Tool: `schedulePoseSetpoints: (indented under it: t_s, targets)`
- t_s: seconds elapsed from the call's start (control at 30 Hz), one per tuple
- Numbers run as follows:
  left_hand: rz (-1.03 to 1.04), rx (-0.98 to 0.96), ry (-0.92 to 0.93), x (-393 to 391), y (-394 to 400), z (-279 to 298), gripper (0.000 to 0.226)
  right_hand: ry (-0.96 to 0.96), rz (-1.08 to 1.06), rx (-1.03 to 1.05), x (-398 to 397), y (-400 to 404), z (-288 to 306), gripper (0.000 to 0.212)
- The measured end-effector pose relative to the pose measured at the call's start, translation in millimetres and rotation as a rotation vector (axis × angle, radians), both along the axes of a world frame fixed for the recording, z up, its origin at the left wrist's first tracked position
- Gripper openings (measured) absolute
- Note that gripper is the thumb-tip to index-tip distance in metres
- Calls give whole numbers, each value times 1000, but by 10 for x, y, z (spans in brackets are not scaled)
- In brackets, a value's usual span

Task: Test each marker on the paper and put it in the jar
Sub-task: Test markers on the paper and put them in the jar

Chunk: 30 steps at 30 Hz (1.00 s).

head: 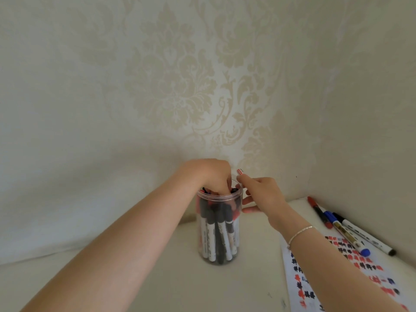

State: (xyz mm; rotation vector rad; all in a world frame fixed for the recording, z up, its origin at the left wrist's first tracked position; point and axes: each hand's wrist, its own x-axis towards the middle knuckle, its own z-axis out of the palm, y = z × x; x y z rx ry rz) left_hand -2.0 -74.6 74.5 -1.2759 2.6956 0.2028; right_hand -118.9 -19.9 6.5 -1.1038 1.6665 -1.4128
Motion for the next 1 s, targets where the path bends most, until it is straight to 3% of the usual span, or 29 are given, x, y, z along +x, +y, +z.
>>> schedulePoseSetpoints:
  t_s: [0.07, 0.17, 0.33, 0.47, 0.53, 0.67, 0.87, 0.93, 1.0]
  targets:
    - [-7, -171, -66, -67, 16, -51, 37, 4, -4, 10, 1, -9, -1, 40]
    - [-47, -409, -171, -175, 63, -127, 25, 15, -9, 5, 0, -18, -4, 43]
    - [-51, -352, -161, -167, 77, -109, 42, 20, -6, -8, -17, -25, 2, 44]
    - [-48, -427, -60, -97, 29, -207, 32, -2, 4, -16, -25, -19, -32, 47]
    - [-34, -352, -41, -60, 0, -209, 25, -22, 16, -20, -26, -8, -38, 40]
    - [4, -28, -25, -24, -95, -117, 22, -44, 26, 16, -31, -10, -52, 35]
    - [-46, 186, 147, -9, -91, -26, 18, -120, 51, 35, -39, -41, -122, 40]
    - [-91, 218, 141, 27, -52, 7, 14, -123, 48, 27, -56, -60, -140, 40]
    - [-132, 245, 110, 52, -14, 12, 25, -124, 48, 24, -66, -71, -150, 41]
